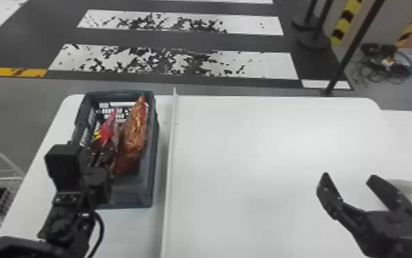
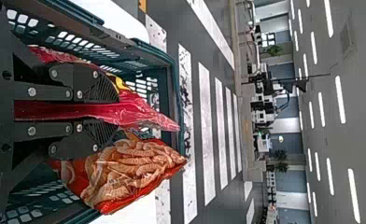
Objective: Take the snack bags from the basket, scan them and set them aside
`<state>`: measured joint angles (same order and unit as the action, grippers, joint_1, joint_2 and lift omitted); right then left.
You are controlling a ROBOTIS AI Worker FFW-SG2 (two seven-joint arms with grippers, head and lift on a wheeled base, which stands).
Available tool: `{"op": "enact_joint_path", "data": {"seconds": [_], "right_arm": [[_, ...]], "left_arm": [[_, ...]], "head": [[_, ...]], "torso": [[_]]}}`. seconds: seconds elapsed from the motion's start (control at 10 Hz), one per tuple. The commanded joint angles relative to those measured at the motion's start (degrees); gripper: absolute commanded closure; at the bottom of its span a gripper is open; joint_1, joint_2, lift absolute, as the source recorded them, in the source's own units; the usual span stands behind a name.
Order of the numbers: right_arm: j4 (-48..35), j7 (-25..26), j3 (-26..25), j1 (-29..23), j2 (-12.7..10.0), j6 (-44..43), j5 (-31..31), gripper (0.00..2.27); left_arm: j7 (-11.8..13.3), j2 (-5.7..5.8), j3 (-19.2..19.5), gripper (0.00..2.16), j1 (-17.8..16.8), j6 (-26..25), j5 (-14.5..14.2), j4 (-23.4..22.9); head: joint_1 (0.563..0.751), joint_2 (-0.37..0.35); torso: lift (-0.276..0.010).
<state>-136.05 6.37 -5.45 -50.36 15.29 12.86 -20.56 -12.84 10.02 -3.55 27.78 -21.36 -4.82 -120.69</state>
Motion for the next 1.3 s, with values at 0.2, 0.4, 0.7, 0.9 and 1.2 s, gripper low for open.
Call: {"op": "enact_joint_path", "data": {"seconds": [0.2, 0.4, 0.7, 0.9, 1.2], "right_arm": [[0.0, 0.0, 0.1, -0.2, 0.0, -0.1, -0.8, 0.1], [-0.1, 0.0, 0.1, -0.3, -0.1, -0.1, -0.9, 0.1], [-0.1, 1.2, -0.5, 0.0, 0.0, -1.3, -1.1, 0.11], [-0.4, 1.5, -2.1, 0.2, -0.1, -1.3, -1.7, 0.11], [-0.8, 7.4, -4.0, 0.1, -0.1, -2.2, -2.0, 0.11]], "left_arm": [[-3.6, 0.0, -0.2, 2.13, 3.2, 6.8, 4.3, -4.6], [-4.3, 0.09, -0.1, 2.12, 5.5, 10.0, 5.9, -9.2], [-4.4, 1.15, -4.3, 2.12, 9.7, 16.3, 16.3, -17.2], [-2.8, 3.87, -9.1, 2.12, 11.1, 19.1, 23.8, -20.2], [0.3, 6.33, -14.9, 2.12, 9.9, 19.5, 31.9, -19.4]], "head": [[0.695, -0.005], [0.695, 0.002], [0.695, -0.028], [0.695, -0.095], [0.695, -0.249]], "torso": [[-0.075], [-0.075], [-0.075], [-0.075], [-0.075]]}}
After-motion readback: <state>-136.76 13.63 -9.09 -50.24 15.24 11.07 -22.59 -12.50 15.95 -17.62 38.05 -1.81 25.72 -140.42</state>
